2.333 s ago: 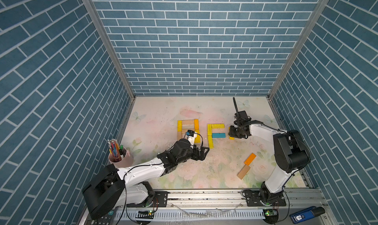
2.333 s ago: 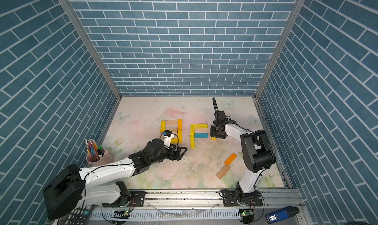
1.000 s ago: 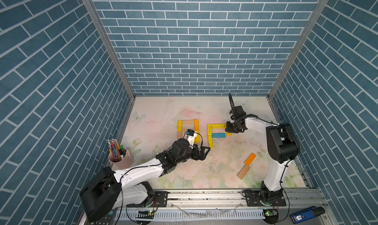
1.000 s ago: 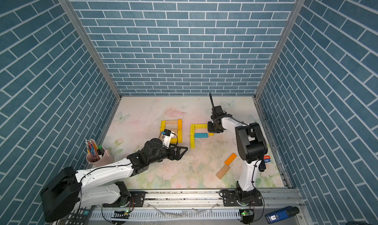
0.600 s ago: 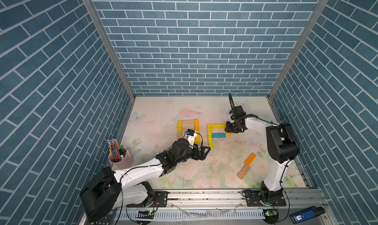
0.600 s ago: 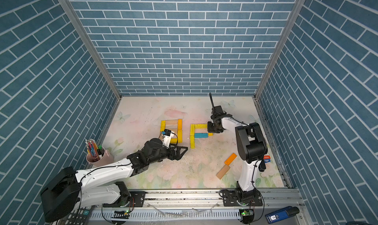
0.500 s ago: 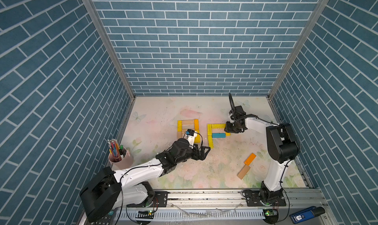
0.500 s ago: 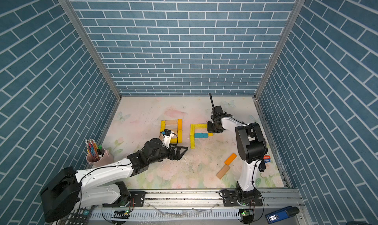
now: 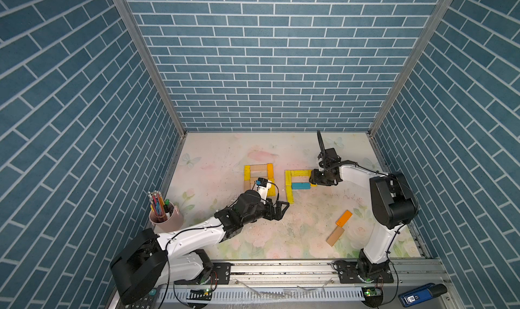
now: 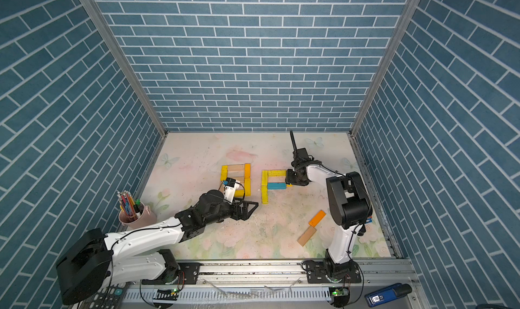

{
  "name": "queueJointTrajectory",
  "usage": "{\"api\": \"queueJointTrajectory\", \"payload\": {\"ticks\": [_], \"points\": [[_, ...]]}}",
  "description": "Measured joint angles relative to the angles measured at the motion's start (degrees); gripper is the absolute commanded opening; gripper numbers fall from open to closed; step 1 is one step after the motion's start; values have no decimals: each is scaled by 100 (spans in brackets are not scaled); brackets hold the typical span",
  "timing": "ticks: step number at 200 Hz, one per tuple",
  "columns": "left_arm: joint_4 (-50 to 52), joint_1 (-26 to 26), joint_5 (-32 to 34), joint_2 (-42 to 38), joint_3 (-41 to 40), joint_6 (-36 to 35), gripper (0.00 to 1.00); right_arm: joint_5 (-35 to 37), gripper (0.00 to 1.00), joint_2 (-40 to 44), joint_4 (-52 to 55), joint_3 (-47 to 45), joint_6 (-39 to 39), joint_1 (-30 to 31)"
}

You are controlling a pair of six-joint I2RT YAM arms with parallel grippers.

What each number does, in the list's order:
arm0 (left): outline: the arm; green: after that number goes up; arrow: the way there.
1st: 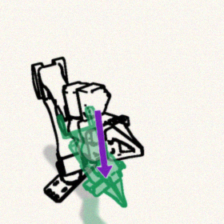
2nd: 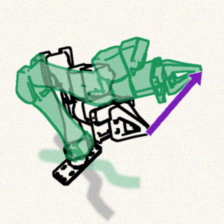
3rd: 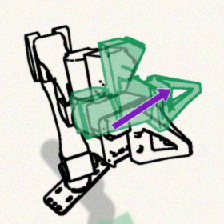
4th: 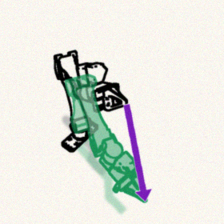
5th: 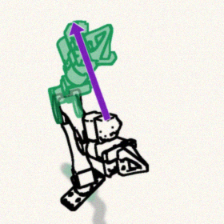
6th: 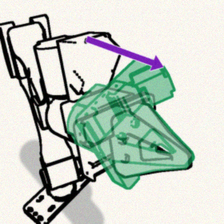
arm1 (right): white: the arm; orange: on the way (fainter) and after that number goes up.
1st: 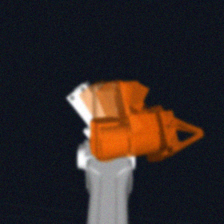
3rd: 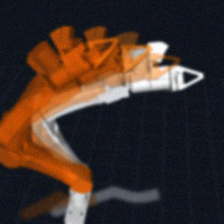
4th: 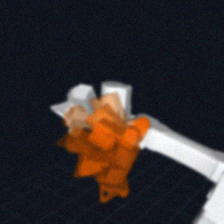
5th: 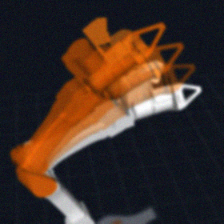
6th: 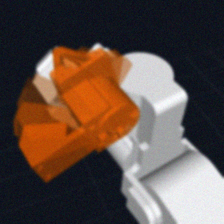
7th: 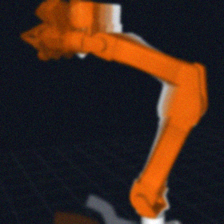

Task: Assemble the number 8 with building blocks
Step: Assemble the building block at the center of the board, then pick up the building block from the center of the board.

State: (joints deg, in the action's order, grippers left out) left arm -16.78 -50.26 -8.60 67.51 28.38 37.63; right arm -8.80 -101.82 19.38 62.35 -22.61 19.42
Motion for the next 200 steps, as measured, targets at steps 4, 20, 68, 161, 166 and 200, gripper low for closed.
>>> {"api": "queueJointTrajectory", "payload": {"ticks": [4, 20, 68, 161, 166, 200], "points": [[37, -22, 28, 4, 17, -17, 99, 26, 61, 129, -13, -94, -17, 0], [199, -136, 140, 52, 131, -87, 100, 98, 62, 662, -9, -431, -162, 2], [337, -389, 345, 361, 457, -142, 100, 577, 62, 2428, 404, -1349, -719, 0], [168, -452, 487, 883, 636, 208, 99, 1134, 64, 4559, 1884, -2841, -1733, 0], [144, -450, 485, 903, 643, 212, 100, 1158, 65, 4588, 1934, -2861, -1779, 0], [-55, -452, 424, 1005, 643, 264, 100, 1259, 67, 4653, 2111, -3053, -2057, -11]]}}
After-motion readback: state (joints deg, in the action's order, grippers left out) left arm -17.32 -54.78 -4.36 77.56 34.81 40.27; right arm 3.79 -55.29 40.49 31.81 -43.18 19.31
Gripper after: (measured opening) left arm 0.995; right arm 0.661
